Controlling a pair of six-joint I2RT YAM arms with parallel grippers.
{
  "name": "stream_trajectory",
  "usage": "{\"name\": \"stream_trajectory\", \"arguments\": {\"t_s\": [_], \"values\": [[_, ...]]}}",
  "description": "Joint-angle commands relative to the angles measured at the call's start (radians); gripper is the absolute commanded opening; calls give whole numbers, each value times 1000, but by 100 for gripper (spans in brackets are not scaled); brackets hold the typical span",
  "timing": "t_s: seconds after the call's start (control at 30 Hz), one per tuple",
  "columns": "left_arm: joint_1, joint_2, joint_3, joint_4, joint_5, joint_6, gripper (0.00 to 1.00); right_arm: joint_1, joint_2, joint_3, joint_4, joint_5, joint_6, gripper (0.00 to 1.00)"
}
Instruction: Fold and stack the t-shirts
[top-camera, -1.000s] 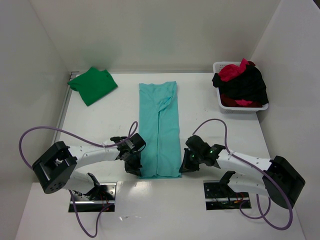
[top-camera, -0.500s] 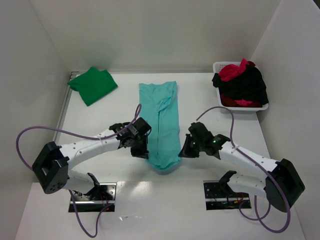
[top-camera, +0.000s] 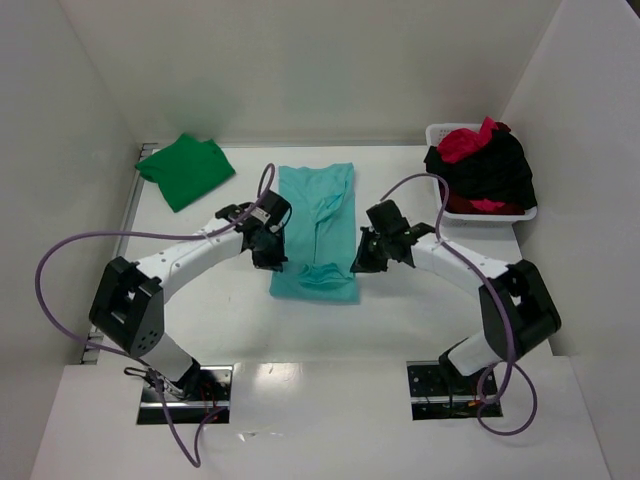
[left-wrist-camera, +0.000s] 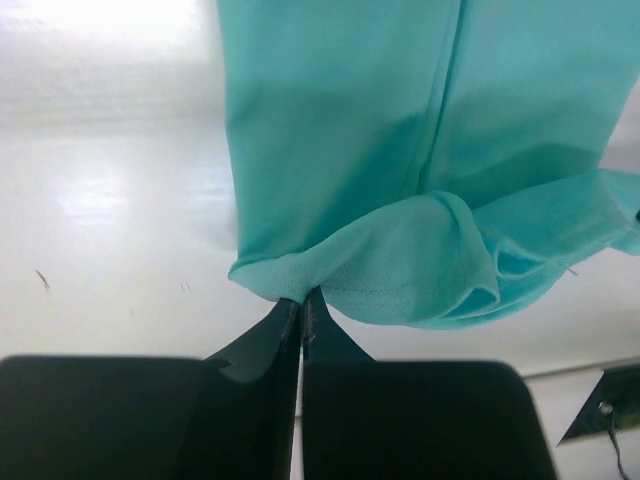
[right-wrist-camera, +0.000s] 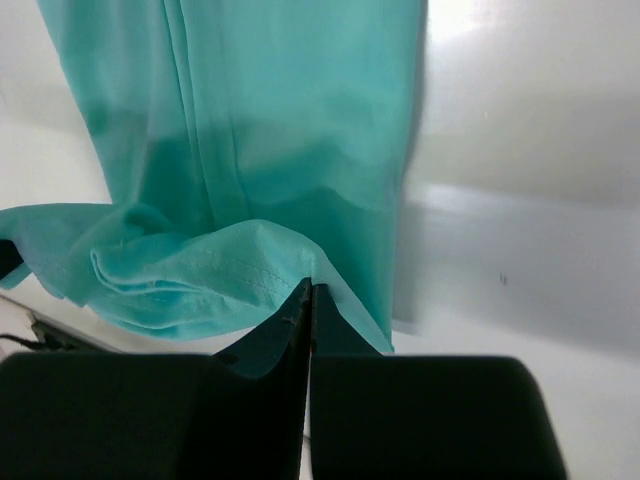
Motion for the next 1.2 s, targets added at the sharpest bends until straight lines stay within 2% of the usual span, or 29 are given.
{"name": "stream_trajectory", "arguments": {"t_s": [0.0,0.23,0.37,0.53,0.8,0.87,0.97,1.0,1.07,1.1,1.17], "values": [[56,61,100,19,-16,98,0,-31,65,105,61,0,-53,0],[130,222,220,52,28,188,0,-116,196,274,70,-30,-84,0],[185,305,305,70,65,244,0,-126,300,390,70,-55,-105,0],[216,403,404,79,119,291,0,-144,426,469,70,-64,-114,0],[235,518,487,89,216,332,0,-182,507,521,61,-64,-125,0],[243,531,502,89,235,332,5,-191,508,521,70,-64,-125,6],[244,541,502,89,250,343,37,-201,517,521,78,-64,-125,28],[252,541,502,89,250,343,41,-201,509,521,79,-64,-125,41],[253,527,502,89,250,343,47,-201,496,521,89,-64,-125,51],[261,514,502,89,237,343,54,-201,477,521,98,-56,-125,59],[270,476,511,89,190,343,64,-201,445,521,99,-37,-125,67]]}}
